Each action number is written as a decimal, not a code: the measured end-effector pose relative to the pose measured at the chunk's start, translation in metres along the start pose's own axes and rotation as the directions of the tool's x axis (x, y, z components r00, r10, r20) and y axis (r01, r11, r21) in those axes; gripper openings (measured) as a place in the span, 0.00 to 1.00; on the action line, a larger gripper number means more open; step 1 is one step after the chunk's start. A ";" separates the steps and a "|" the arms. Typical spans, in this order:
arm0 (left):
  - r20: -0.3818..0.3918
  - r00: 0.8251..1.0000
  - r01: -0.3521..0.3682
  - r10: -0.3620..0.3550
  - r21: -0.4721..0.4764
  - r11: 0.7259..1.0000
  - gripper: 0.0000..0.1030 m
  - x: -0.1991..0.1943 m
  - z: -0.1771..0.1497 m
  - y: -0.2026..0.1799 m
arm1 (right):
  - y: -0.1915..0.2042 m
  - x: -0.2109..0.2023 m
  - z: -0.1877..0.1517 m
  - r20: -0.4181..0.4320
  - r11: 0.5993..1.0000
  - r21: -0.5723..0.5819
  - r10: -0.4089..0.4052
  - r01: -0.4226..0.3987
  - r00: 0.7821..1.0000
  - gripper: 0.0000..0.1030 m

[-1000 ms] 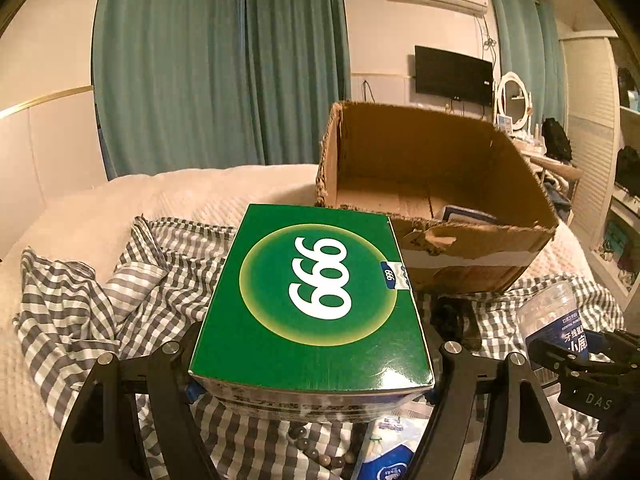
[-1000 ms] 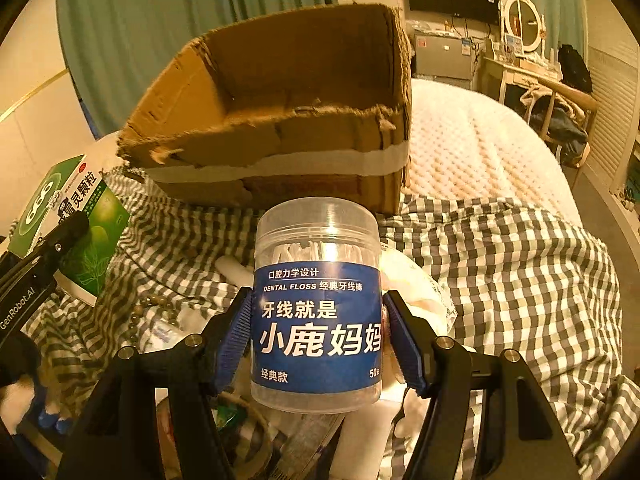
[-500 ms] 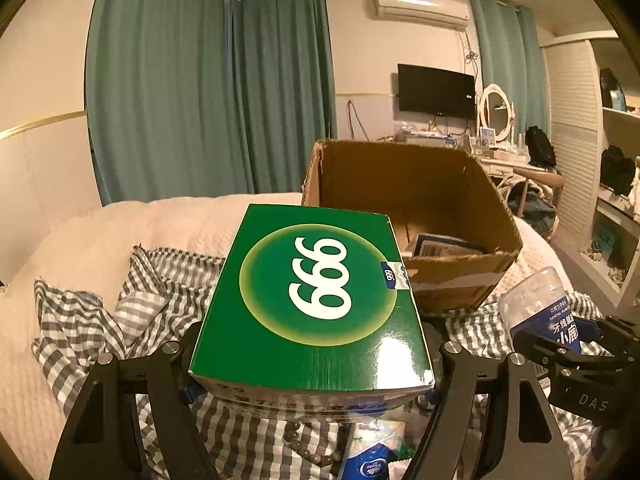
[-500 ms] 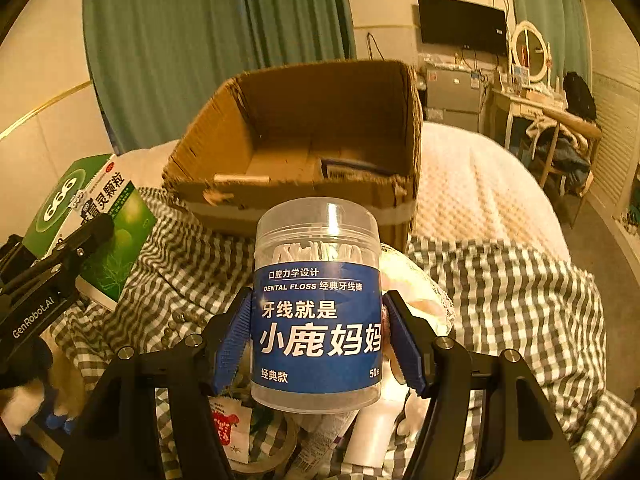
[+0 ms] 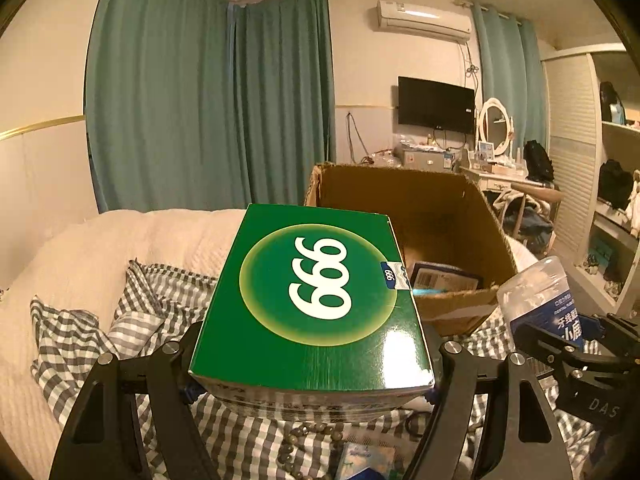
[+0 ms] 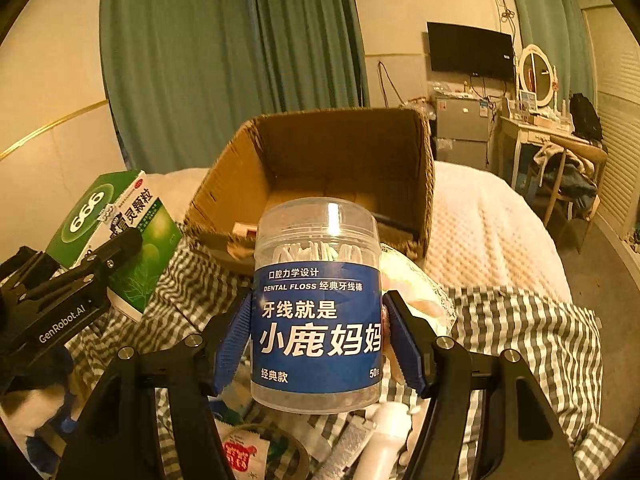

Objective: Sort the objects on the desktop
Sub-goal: 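Lift and carry the green box and floss jar over the cardboard box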

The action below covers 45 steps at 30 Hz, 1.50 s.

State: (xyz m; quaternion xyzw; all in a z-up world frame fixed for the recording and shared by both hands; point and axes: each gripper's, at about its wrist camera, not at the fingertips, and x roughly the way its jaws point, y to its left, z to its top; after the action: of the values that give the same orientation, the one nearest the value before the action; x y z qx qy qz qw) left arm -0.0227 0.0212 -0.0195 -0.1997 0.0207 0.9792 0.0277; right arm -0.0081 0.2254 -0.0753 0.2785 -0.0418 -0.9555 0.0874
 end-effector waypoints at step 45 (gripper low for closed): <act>0.072 0.996 0.049 -0.052 0.048 0.998 0.76 0.103 0.075 -0.020 | -0.018 0.084 0.095 0.113 0.997 -0.072 -0.001 0.009 0.994 0.62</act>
State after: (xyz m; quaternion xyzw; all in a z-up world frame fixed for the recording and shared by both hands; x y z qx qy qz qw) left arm -0.1456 0.0494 0.0083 -0.1636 0.0373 0.9841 0.0578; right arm -0.1314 0.2296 -0.0419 0.2206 -0.0116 -0.9709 0.0926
